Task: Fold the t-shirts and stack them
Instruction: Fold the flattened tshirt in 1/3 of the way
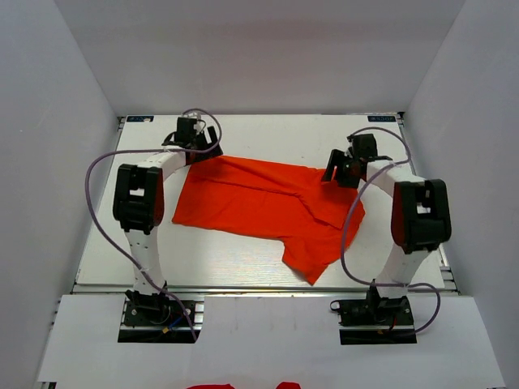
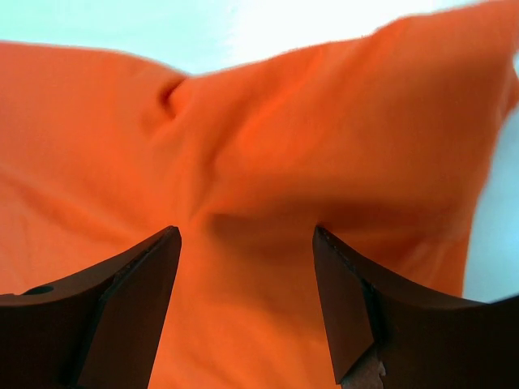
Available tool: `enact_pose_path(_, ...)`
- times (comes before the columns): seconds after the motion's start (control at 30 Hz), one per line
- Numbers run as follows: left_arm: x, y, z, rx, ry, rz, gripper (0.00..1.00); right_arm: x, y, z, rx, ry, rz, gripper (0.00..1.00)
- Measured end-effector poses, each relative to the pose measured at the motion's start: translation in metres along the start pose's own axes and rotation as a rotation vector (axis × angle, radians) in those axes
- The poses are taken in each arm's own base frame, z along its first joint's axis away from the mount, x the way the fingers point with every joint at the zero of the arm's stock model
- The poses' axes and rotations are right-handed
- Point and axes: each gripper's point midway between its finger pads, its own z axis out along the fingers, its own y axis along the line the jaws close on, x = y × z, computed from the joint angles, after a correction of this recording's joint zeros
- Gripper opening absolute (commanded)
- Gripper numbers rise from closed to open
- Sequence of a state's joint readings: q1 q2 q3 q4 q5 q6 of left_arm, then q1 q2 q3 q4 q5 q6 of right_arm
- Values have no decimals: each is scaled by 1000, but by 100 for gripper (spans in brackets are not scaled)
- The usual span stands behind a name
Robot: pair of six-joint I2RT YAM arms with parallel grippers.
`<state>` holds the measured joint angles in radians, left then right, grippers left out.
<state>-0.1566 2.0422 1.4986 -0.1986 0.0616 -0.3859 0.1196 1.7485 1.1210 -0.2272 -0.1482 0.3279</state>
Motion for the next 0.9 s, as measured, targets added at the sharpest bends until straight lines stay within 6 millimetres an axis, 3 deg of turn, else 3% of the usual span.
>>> enact_pose_path(0.13, 38, 10, 31, 4, 89, -8, 100, -8, -6, 30, 14, 35, 12, 72)
enact_pose_path(0.3, 18, -2, 45, 45, 57, -16, 100, -34, -17, 50, 31, 22, 35, 72)
enact_pose_path(0.57, -15, -18, 90, 94, 12, -31, 100, -124, -28, 100, -17, -78, 37, 72)
enact_pose_path(0.7, -33, -24, 111, 114, -24, -46, 100, -158, -35, 121, -57, -128, 28, 73)
enact_pose_path(0.9, -45, -27, 119, 137, -48, -62, 100, -193, -39, 118, -123, -192, -55, 71)
